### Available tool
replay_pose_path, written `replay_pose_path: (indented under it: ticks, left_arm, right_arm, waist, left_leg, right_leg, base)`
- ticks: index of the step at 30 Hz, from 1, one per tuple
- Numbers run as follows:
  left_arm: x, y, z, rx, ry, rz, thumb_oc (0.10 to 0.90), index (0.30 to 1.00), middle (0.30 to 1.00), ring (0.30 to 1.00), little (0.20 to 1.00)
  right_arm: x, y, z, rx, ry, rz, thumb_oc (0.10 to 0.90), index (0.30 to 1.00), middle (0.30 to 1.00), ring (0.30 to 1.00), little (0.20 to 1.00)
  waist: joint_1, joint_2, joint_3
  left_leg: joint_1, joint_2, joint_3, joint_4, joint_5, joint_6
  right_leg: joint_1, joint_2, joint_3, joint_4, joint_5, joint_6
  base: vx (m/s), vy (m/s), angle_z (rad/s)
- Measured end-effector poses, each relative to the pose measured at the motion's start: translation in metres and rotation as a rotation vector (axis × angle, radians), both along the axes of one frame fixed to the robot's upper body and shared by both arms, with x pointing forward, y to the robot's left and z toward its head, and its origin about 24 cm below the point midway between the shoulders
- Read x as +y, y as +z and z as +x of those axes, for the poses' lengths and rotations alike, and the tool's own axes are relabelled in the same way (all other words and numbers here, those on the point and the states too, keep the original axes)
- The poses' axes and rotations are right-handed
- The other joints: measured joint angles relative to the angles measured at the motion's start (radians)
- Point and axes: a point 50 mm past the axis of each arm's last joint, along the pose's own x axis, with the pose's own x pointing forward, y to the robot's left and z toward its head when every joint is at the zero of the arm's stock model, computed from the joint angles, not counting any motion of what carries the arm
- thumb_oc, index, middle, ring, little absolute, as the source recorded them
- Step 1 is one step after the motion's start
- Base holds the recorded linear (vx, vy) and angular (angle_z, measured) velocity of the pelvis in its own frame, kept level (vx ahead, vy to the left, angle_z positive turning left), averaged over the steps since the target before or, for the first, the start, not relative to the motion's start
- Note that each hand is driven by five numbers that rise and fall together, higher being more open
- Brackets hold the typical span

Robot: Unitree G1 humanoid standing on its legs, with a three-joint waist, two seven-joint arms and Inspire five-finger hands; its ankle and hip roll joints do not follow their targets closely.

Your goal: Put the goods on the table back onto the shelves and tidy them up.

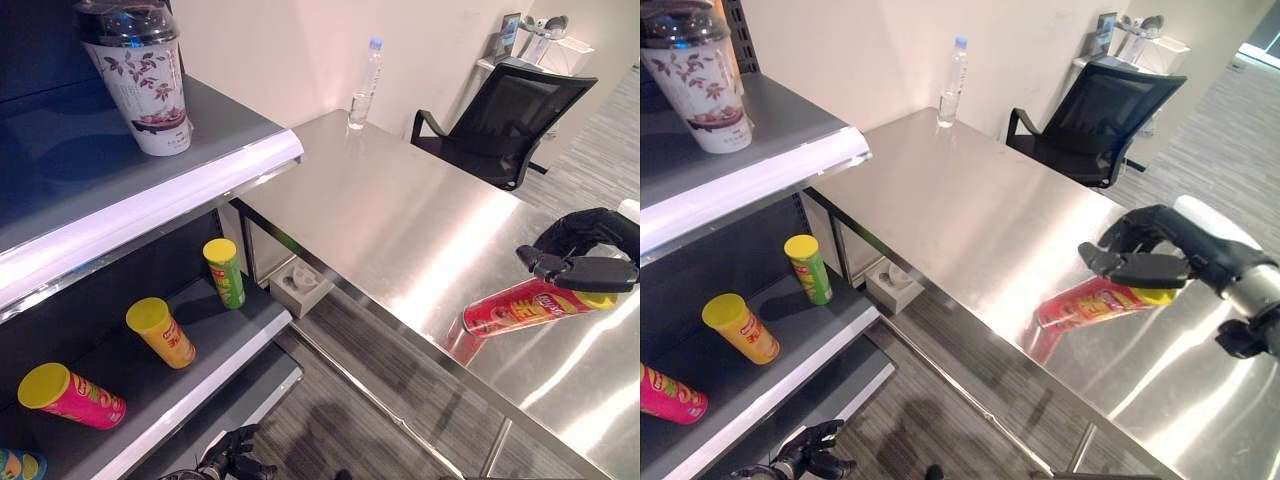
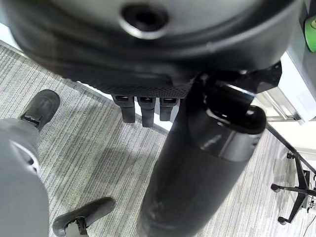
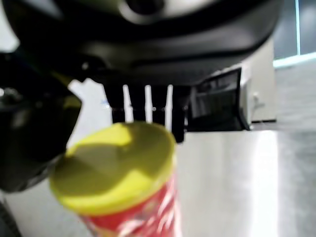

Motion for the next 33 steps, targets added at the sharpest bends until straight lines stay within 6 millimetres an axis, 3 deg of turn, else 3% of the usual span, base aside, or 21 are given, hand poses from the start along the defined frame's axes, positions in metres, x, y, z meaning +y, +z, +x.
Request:
replay_pose_path:
  ticks: [4,6,14,33]
  left_arm:
    - [0.0,0.0,0.0,-0.001,0.002,0.002,0.8,0.9,0.9,0.9,0.9]
    - [0.0,0.0,0.0,-0.003,0.005,0.004,0.8,0.9,0.9,0.9,0.9]
    - [-0.001,0.0,0.001,-0.011,0.018,0.017,0.8,0.9,0.9,0.9,0.9]
    - [-0.004,-0.001,0.002,-0.016,0.034,0.013,0.8,0.9,0.9,0.9,0.9]
  right_arm:
    - [0.001,0.002,0.001,-0.046,-0.009,-0.03,0.8,0.9,0.9,0.9,0.9]
    - [0.002,0.002,0.003,-0.151,-0.027,0.007,0.8,0.9,0.9,0.9,0.9]
    - [0.016,0.011,0.002,-0.308,-0.002,-0.031,0.8,0.9,0.9,0.9,0.9]
    - [0.037,0.009,-0.006,-0.387,0.081,0.094,0.8,0.9,0.9,0.9,0.9]
  waist:
    - [0.005,0.003,-0.001]
    - [0.006,0.008,0.0]
    - [0.022,0.048,0.004]
    - [0.013,0.036,0.005]
  left_leg:
    - [0.0,-0.001,-0.001,0.0,0.0,0.0]
    - [0.0,-0.006,-0.004,0.0,0.0,0.0]
    - [0.004,-0.007,-0.014,0.0,0.001,0.001]
    - [0.008,-0.007,-0.011,0.0,0.001,0.001]
  right_leg:
    - [0.001,-0.001,-0.001,0.0,0.0,0.0]
    - [0.003,-0.001,-0.002,-0.001,0.0,0.0]
    - [0.011,-0.003,-0.01,-0.001,0.0,0.0]
    - [0.01,-0.002,-0.002,-0.002,0.0,0.0]
  base:
    - [0.0,0.0,0.0]
    - [0.01,0.0,0.02]
    - [0.01,0.002,0.03]
    - [0.0,0.0,0.0]
